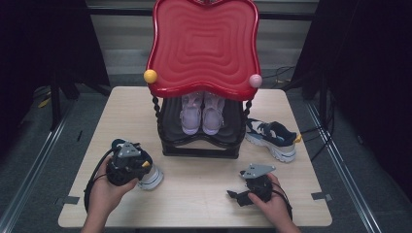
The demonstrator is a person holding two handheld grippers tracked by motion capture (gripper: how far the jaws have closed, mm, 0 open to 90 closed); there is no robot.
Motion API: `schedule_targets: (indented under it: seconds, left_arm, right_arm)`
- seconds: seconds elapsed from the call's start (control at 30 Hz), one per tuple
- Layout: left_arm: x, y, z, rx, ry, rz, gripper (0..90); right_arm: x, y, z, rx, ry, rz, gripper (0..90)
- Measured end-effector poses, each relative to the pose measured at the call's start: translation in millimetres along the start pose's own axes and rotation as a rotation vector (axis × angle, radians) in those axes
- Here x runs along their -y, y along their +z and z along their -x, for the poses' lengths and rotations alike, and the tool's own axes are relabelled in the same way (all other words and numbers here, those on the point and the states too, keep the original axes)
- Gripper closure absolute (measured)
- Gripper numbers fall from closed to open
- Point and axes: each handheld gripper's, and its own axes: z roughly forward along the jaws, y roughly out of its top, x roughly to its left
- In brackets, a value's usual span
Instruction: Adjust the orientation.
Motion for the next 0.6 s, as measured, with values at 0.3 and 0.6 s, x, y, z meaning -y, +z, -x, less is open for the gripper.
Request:
schedule_targets:
  seconds: [0.3,0.6]
  left_arm:
    - [-6.9,-0.4,-5.3,0.018,-0.018,-0.071,46.9]
    - [-21.0,2.3,-10.8,0.039,-0.004,-0.208,43.2]
  right_arm:
    - [0.0,0.0,0.0,0.000,0.000,0.000,13.4]
    - [0.0,0.0,0.0,0.000,0.000,0.000,13.4]
